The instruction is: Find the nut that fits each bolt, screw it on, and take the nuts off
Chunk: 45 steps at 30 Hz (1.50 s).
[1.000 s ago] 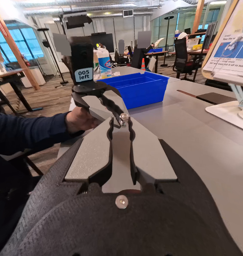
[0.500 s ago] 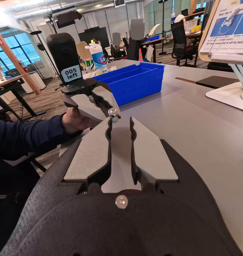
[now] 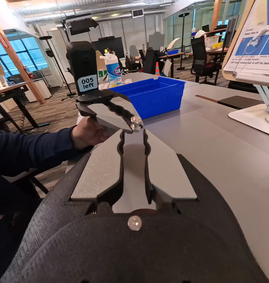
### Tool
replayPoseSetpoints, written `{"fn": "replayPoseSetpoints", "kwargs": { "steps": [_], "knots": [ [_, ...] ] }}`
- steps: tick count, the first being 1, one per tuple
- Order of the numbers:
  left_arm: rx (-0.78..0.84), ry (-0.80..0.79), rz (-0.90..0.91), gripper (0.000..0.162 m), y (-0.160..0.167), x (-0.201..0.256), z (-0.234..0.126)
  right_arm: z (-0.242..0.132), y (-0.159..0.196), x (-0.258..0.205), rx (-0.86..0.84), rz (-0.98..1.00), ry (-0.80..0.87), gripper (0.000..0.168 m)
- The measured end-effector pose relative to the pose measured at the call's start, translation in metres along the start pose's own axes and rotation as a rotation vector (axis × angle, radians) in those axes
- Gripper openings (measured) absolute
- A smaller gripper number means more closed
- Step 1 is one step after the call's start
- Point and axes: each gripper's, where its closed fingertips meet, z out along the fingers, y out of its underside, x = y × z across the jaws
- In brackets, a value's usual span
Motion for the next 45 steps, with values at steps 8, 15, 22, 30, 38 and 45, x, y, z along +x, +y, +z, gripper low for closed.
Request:
{"fn": "replayPoseSetpoints", "kwargs": {
  "steps": [8, 15, 22, 30, 38, 45],
  "knots": [
    [-0.038, 0.029, 0.032, 0.012, 0.008, 0.012, 0.011, 0.002, -0.006, -0.006, 0.04, 0.051, -0.052, 0.027],
    [-0.023, 0.027, -0.001, 0.012, 0.007, 0.006, 0.007, 0.002, -0.006, -0.005, 0.047, 0.056, -0.045, 0.029],
    [-0.03, -0.003, -0.004, 0.012, 0.009, 0.002, 0.011, 0.004, -0.004, 0.002, 0.041, 0.067, -0.01, 0.04],
    [-0.05, 0.026, 0.002, 0.012, 0.014, 0.01, 0.016, 0.009, -0.004, -0.011, 0.045, 0.046, -0.06, 0.038],
    [-0.013, -0.012, 0.005, 0.012, 0.006, 0.003, 0.009, 0.0, -0.007, 0.001, 0.06, 0.057, -0.027, 0.035],
    [-0.035, 0.012, 0.03, 0.012, 0.009, 0.012, 0.015, 0.011, -0.002, -0.003, 0.042, 0.074, -0.039, 0.041]
  ]
}}
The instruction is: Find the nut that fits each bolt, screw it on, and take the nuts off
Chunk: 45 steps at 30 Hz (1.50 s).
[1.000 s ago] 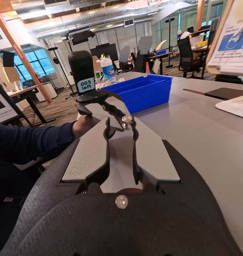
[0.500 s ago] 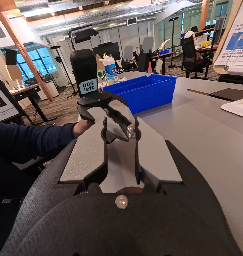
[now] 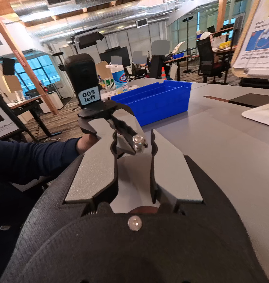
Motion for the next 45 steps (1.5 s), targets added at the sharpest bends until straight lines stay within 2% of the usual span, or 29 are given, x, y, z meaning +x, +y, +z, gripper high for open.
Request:
{"fn": "replayPoseSetpoints", "kwargs": {
  "steps": [6, 10, 20, 26, 33, 37, 41, 45],
  "knots": [
    [0.037, -0.024, -0.026, 0.012, -0.006, -0.009, -0.008, -0.009, -0.002, 0.004, 0.013, 0.001, 0.003, 0.033],
    [-0.015, 0.033, -0.025, 0.012, 0.004, 0.004, 0.002, 0.005, 0.002, -0.008, 0.002, 0.001, -0.048, 0.04],
    [0.021, -0.035, -0.037, 0.012, -0.002, -0.011, -0.007, -0.011, -0.003, 0.009, 0.027, 0.005, 0.02, 0.029],
    [-0.023, -0.013, 0.015, 0.012, 0.004, 0.0, 0.002, 0.006, 0.006, -0.004, -0.001, -0.026, -0.016, 0.038],
    [0.026, -0.059, -0.009, 0.012, -0.004, -0.013, -0.009, -0.013, -0.004, 0.011, 0.036, -0.017, 0.041, 0.028],
    [-0.005, -0.037, -0.004, 0.012, 0.001, -0.007, -0.003, -0.005, 0.0, 0.004, 0.025, 0.009, -0.001, 0.024],
    [-0.021, -0.029, 0.027, 0.012, 0.003, -0.001, 0.001, 0.003, 0.005, -0.001, 0.0, 0.004, -0.015, 0.028],
    [-0.001, -0.067, 0.009, 0.012, 0.0, -0.011, -0.005, -0.008, -0.005, 0.007, 0.033, -0.009, 0.023, 0.025]
  ]
}}
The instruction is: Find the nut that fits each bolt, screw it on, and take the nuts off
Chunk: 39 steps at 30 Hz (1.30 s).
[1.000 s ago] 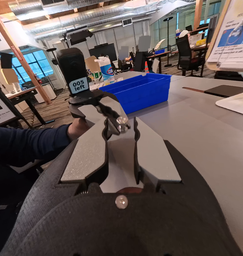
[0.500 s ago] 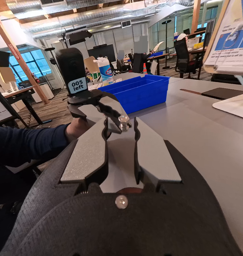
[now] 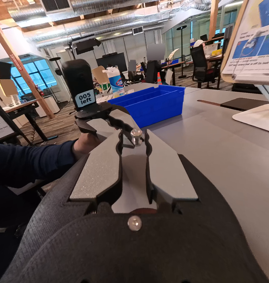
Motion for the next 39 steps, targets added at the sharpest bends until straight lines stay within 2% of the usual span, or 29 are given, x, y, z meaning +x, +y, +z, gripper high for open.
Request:
{"fn": "replayPoseSetpoints", "kwargs": {
  "steps": [5, 7, 18, 23, 29, 33, 36, 39],
  "knots": [
    [-0.004, 0.031, -0.021, 0.012, 0.001, 0.003, 0.001, 0.001, 0.004, -0.002, -0.016, 0.005, -0.018, 0.022],
    [-0.024, 0.046, 0.001, 0.012, 0.005, 0.009, 0.006, 0.008, 0.005, -0.008, -0.018, 0.004, -0.029, 0.031],
    [0.011, 0.007, -0.027, 0.012, -0.001, -0.003, 0.0, 0.0, 0.001, -0.002, -0.003, 0.005, -0.01, 0.024],
    [-0.019, 0.028, 0.016, 0.012, 0.003, 0.008, 0.006, 0.009, 0.003, -0.01, -0.011, -0.014, -0.025, 0.034],
    [0.01, -0.009, -0.003, 0.012, -0.001, -0.002, -0.001, -0.005, -0.008, 0.001, 0.032, 0.002, 0.011, 0.028],
    [0.01, 0.006, 0.004, 0.012, -0.002, 0.001, 0.0, 0.001, 0.001, -0.006, -0.013, -0.025, -0.015, 0.024],
    [-0.007, 0.024, 0.037, 0.012, 0.001, 0.009, 0.005, 0.009, 0.003, -0.015, -0.015, -0.015, -0.051, 0.035],
    [-0.011, 0.013, 0.044, 0.012, 0.001, 0.009, 0.005, 0.007, 0.003, -0.01, -0.019, -0.014, -0.035, 0.031]
  ]
}}
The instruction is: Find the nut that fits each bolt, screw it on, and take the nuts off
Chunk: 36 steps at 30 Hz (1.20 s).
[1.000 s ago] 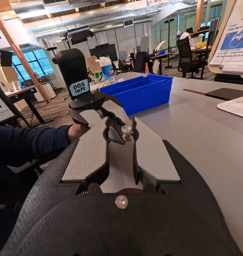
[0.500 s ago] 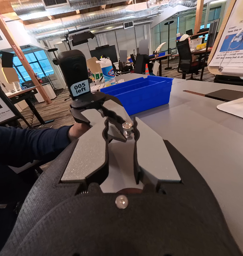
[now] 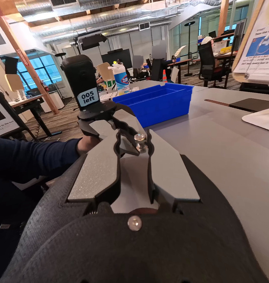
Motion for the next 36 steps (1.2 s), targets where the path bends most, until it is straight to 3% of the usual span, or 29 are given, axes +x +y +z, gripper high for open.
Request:
{"fn": "replayPoseSetpoints", "kwargs": {
  "steps": [7, 12, 22, 26, 36],
  "knots": [
    [0.012, -0.03, -0.024, 0.012, -0.001, -0.011, -0.008, -0.012, -0.005, 0.009, 0.009, -0.037, 0.054, 0.021],
    [-0.038, 0.004, 0.04, 0.012, 0.005, 0.004, 0.001, 0.003, 0.005, -0.004, -0.033, -0.065, 0.016, 0.034],
    [-0.016, -0.048, 0.01, 0.012, 0.002, -0.01, -0.005, -0.01, -0.002, 0.006, -0.006, -0.05, 0.044, 0.022],
    [-0.038, -0.016, 0.036, 0.012, 0.005, 0.0, 0.001, 0.002, 0.005, -0.001, -0.023, -0.039, 0.019, 0.034],
    [-0.007, -0.038, 0.004, 0.012, 0.001, -0.008, -0.005, -0.011, -0.003, 0.008, 0.0, -0.052, 0.068, 0.026]
  ]
}}
